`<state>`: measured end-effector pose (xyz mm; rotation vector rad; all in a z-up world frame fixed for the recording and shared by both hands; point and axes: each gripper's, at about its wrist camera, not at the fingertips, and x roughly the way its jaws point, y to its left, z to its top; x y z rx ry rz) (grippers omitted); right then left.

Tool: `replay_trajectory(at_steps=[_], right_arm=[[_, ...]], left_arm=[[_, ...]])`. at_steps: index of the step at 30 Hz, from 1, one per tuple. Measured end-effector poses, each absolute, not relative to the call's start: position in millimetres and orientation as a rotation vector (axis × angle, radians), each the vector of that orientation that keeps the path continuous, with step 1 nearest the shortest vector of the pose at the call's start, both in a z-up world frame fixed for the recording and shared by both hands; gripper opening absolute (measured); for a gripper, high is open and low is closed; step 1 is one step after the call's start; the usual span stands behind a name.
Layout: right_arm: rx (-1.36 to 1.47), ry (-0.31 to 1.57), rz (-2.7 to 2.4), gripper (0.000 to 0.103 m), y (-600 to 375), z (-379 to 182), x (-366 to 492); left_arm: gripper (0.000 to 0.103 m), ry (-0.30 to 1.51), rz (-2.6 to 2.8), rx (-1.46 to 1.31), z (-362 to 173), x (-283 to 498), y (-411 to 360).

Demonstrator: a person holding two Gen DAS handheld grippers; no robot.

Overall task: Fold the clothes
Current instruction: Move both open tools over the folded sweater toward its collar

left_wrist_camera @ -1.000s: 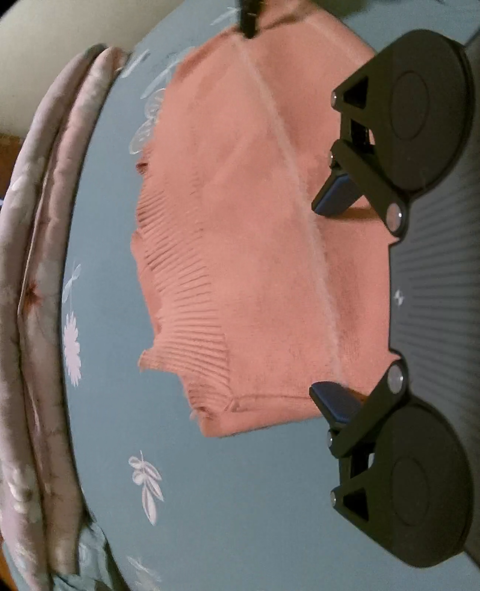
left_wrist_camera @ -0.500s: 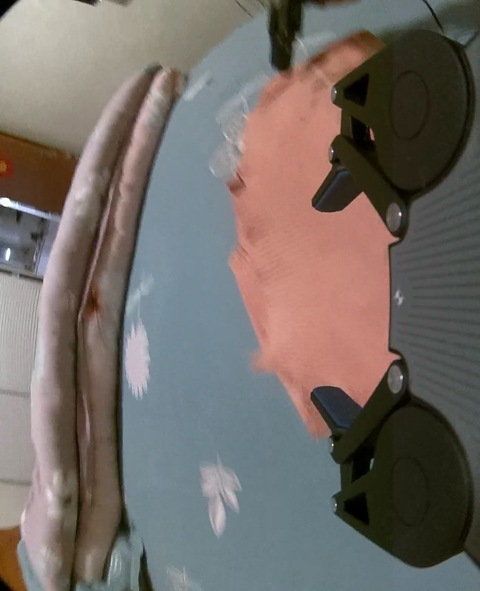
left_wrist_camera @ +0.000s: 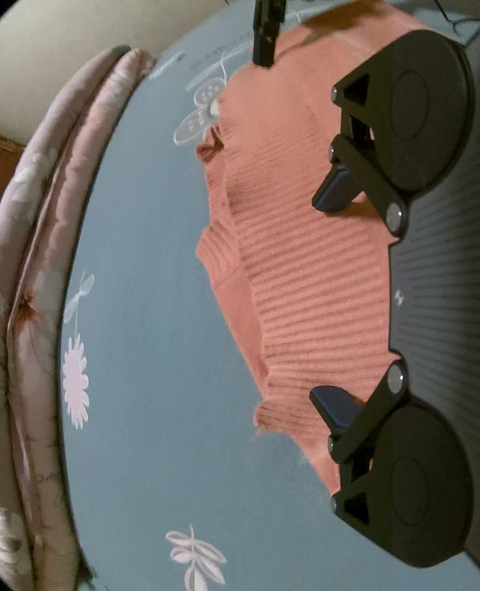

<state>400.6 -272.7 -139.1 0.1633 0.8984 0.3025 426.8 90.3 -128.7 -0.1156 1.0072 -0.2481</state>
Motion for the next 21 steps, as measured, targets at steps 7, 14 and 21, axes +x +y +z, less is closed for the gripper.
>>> replay_trajectory(at_steps=[7,14,21], right_arm=[[0.167,0.818,0.371,0.062,-252,-110,397],[-0.123,0.859,0.587,0.065,-173,-126,412],[-0.059,0.863,0.482,0.077,-184,-139,431]], left_arm=[[0.099,0.91,-0.443,-0.163,-92,424,58],[0.1,0.977,-0.553,-0.006,-128,432,17],[0.102,0.911,-0.498,0.07,-143,445,1]])
